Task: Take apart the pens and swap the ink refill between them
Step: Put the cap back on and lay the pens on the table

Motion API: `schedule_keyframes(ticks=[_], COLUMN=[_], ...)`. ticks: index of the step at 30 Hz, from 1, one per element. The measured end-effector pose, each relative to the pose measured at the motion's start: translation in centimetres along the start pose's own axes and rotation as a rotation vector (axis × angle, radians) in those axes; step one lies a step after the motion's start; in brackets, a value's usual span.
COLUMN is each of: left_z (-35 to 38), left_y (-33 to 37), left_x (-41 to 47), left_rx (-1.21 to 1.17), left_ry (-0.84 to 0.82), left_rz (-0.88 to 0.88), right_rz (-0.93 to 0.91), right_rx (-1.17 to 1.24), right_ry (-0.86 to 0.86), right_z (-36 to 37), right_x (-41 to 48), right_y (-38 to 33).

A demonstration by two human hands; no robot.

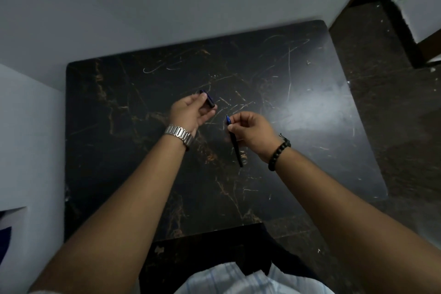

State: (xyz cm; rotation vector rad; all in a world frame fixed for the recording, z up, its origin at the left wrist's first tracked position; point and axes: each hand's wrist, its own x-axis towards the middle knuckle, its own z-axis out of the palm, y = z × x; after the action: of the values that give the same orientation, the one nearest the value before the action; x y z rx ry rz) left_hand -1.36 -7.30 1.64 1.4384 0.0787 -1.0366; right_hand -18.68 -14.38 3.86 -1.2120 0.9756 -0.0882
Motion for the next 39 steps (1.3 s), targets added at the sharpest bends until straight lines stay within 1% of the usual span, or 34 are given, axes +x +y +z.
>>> schedule_keyframes(ticks=[1, 3, 6, 12, 14, 15, 17, 18, 20, 22, 25, 28, 31, 34, 35, 37, 39], left_z=[0.4, 0.8, 1.2, 0.9, 0.8, 0.8, 0.8, 0.8, 0.8, 0.6, 0.0, -0.5, -0.6, -0.6, -0.7, -1.0, -1.8], left_y=[0.1, 0.2, 0.3, 0.2, -0.1, -0.2, -0.4, -0.4, -0.7, -1.0, -1.8, -2.4, -2.5, -2.7, -2.9, -3.5, -4.3], left_x=[-0.8, -2.2, -3.3, -3.9, -4.1, -4.1, -4.1, -4.2, -4.2, -4.0, -3.8, -3.6, -3.7, -4.0, -4.0, -3.7, -3.1], left_rx=[-0.050, -0.066, 0.019, 0.182, 0.214, 0.235, 0.279, 0.290, 0.281, 0.273, 0.330, 0.387, 0.431, 0.536, 0.539, 0.499, 0.497], left_ry=[-0.026, -0.065, -0.102, -0.109, -0.128, -0.139, -0.167, -0.181, -0.193, -0.208, -0.310, -0.372, -0.434, -0.496, -0.479, -0.387, -0.217], left_rz=[0.005, 0.027, 0.078, 0.157, 0.165, 0.174, 0.193, 0.195, 0.178, 0.146, 0.096, 0.060, 0.048, 0.080, 0.092, 0.107, 0.140], right_rz=[-0.010, -0.028, -0.050, -0.057, -0.054, -0.046, -0.010, 0.011, 0.052, 0.099, 0.204, 0.286, 0.351, 0.394, 0.407, 0.422, 0.434], right_rx=[-0.014, -0.046, -0.063, -0.043, 0.004, 0.064, 0.198, 0.215, 0.168, 0.208, 0.332, 0.329, 0.335, 0.377, 0.390, 0.389, 0.374], right_ry=[-0.001, -0.010, -0.021, -0.032, -0.032, -0.026, -0.018, -0.012, -0.021, -0.089, -0.228, -0.289, -0.297, -0.242, -0.215, -0.145, -0.071], right_z=[0.2, 0.4, 0.6, 0.5, 0.5, 0.5, 0.6, 0.7, 0.9, 1.1, 1.3, 1.5, 1.9, 2.3, 2.3, 2.3, 2.2], right_x=[0.0, -0.1, -0.3, -0.8, -0.9, -0.9, -0.9, -0.9, -0.9, -0.9, -1.0, -0.9, -0.9, -0.8, -0.7, -0.5, -0.4], right_y=[-0.3, -0.8, -1.3, -1.3, -1.2, -1.1, -1.1, -1.0, -0.9, -0.7, -0.9, -0.8, -0.6, -0.5, -0.5, -0.6, -0.8])
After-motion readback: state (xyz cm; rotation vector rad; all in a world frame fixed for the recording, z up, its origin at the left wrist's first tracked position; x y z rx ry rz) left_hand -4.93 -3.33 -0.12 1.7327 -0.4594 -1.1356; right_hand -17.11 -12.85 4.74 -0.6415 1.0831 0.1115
